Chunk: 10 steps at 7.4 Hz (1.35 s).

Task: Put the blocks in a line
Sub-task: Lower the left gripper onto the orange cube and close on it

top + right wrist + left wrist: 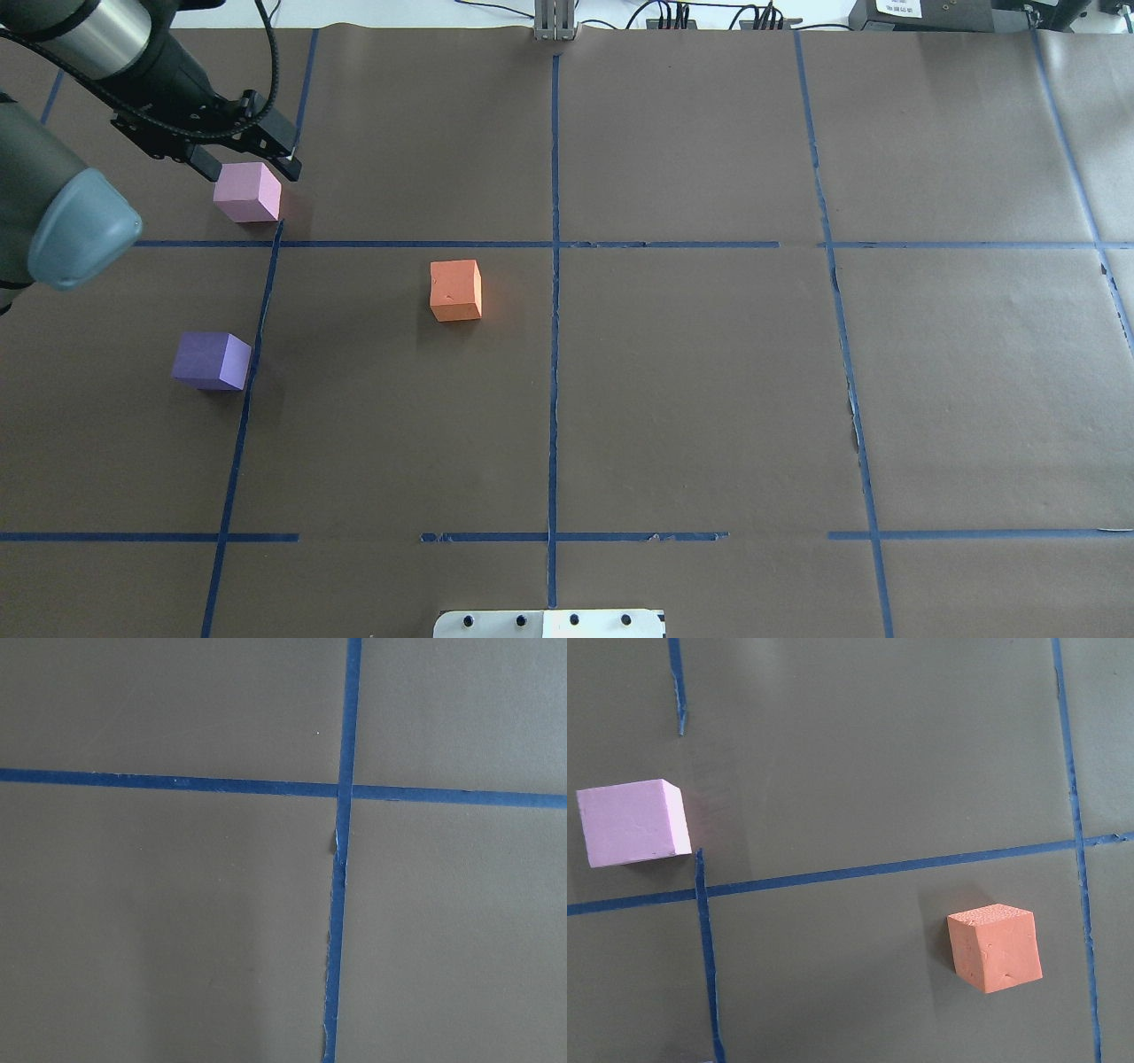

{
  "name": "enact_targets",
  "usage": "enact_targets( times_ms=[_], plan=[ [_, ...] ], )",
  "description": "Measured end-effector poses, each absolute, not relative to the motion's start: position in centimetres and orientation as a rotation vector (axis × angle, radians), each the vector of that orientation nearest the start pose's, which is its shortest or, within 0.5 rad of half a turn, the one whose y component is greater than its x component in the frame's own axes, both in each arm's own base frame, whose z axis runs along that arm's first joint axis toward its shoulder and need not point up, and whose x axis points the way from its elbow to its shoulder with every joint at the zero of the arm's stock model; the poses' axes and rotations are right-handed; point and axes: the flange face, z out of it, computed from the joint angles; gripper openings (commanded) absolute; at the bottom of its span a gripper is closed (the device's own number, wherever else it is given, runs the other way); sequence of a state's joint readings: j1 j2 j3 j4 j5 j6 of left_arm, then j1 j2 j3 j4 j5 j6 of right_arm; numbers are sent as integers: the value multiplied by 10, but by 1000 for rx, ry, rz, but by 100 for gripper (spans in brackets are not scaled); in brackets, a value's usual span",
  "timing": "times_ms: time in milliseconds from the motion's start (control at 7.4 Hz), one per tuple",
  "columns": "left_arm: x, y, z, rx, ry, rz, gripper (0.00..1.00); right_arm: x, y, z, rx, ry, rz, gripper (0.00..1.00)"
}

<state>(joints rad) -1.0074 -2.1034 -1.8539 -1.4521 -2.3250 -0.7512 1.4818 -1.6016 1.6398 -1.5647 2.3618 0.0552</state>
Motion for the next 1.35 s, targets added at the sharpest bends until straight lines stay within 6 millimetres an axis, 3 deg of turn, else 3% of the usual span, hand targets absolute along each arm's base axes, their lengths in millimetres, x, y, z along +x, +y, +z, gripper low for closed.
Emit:
enact_targets(
  times_ms=[405,541,811,1351],
  plan=[
    [296,-542,217,139,953,67,100,19,-485,638,-16,-792,-49,100],
    [319,-533,210,152,944,60,100,20,-485,638,-16,-791,-49,100],
    [398,-515,195,170,879,-1,100,20,-485,639,-16,-791,-49,100],
    [477,-521,215,112,801,-53,100,20,-485,638,-15,-791,-49,100]
  ],
)
